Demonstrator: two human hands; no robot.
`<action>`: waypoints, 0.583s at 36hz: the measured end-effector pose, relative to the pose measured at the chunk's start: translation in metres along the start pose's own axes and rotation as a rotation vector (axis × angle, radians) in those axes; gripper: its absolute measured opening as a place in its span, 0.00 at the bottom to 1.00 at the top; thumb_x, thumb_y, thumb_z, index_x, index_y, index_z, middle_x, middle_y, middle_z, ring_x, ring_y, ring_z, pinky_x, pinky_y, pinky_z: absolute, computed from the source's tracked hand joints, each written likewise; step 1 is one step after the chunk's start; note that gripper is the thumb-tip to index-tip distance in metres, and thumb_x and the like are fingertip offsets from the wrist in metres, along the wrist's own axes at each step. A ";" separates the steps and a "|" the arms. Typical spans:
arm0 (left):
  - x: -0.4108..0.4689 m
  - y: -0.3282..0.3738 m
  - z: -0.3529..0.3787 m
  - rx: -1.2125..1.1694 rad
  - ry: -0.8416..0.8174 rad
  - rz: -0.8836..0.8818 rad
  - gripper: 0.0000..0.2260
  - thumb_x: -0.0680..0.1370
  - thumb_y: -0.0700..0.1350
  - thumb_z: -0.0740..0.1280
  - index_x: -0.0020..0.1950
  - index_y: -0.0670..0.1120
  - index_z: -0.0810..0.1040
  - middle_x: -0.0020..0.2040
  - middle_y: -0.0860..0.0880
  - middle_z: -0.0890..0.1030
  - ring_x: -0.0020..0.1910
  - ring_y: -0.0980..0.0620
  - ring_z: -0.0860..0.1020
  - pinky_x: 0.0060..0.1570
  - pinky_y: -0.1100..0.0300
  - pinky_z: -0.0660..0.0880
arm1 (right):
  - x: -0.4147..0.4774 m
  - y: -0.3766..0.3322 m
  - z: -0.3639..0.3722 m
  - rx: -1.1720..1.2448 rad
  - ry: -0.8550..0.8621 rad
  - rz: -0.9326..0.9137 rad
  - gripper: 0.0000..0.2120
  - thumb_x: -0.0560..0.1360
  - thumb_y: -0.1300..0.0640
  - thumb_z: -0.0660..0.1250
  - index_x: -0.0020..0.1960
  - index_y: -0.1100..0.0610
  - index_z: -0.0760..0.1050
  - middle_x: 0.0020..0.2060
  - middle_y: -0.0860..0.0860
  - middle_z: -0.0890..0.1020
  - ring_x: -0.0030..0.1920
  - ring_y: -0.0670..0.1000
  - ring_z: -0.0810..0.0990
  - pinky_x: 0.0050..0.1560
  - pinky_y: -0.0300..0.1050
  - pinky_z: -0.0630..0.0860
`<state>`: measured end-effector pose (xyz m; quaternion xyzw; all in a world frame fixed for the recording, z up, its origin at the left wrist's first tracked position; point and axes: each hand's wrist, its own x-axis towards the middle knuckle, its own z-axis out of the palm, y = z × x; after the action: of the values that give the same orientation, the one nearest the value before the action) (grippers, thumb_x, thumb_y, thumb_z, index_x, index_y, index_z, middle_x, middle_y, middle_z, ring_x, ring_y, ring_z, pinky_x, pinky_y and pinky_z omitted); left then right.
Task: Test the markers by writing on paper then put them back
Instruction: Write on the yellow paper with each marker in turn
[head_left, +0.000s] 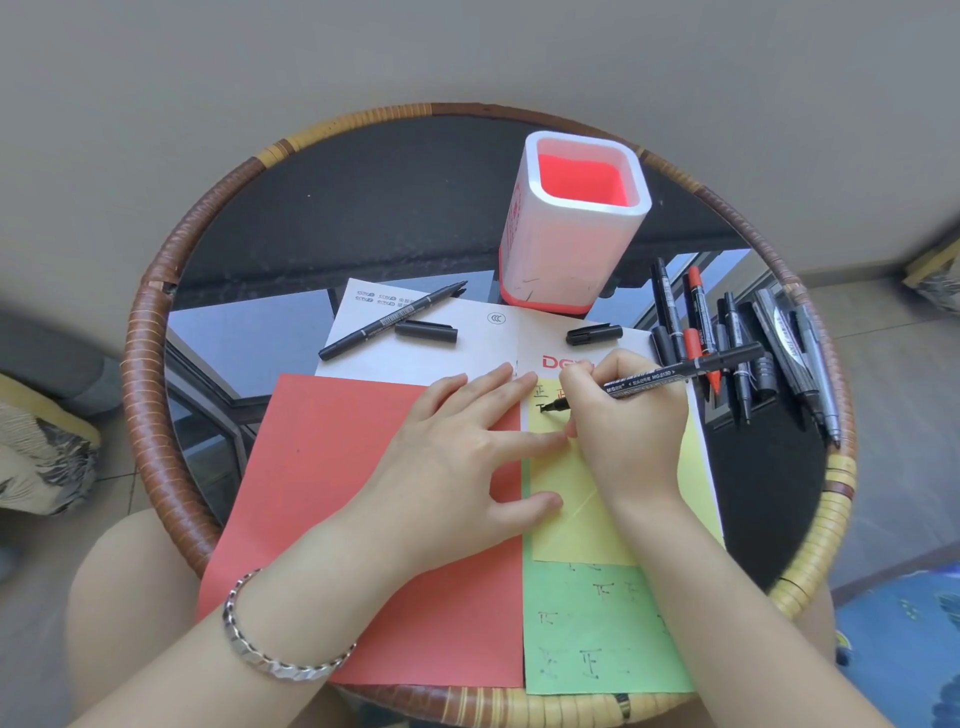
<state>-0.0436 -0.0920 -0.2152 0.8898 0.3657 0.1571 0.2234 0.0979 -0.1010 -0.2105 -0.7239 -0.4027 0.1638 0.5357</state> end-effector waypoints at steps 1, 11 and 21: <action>0.000 0.000 0.000 -0.001 0.001 0.000 0.21 0.67 0.63 0.59 0.57 0.61 0.78 0.69 0.50 0.70 0.70 0.52 0.64 0.66 0.58 0.50 | 0.000 0.000 0.000 -0.006 0.002 -0.001 0.14 0.67 0.64 0.65 0.26 0.66 0.66 0.20 0.59 0.73 0.22 0.46 0.68 0.30 0.39 0.68; 0.000 0.000 0.000 -0.005 0.002 0.003 0.21 0.67 0.63 0.59 0.57 0.60 0.78 0.69 0.49 0.70 0.70 0.52 0.64 0.66 0.58 0.50 | 0.000 -0.001 0.000 -0.003 -0.022 -0.008 0.13 0.67 0.64 0.65 0.27 0.68 0.67 0.21 0.60 0.74 0.22 0.45 0.68 0.31 0.38 0.68; 0.000 0.000 0.000 -0.005 -0.001 -0.001 0.22 0.67 0.63 0.59 0.58 0.61 0.77 0.70 0.50 0.69 0.70 0.52 0.64 0.67 0.58 0.51 | 0.000 -0.001 0.000 0.021 -0.009 0.006 0.13 0.64 0.60 0.63 0.25 0.65 0.64 0.23 0.66 0.74 0.25 0.51 0.68 0.32 0.42 0.68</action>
<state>-0.0432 -0.0918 -0.2147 0.8892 0.3655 0.1574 0.2258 0.0968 -0.1009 -0.2096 -0.7187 -0.4012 0.1726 0.5410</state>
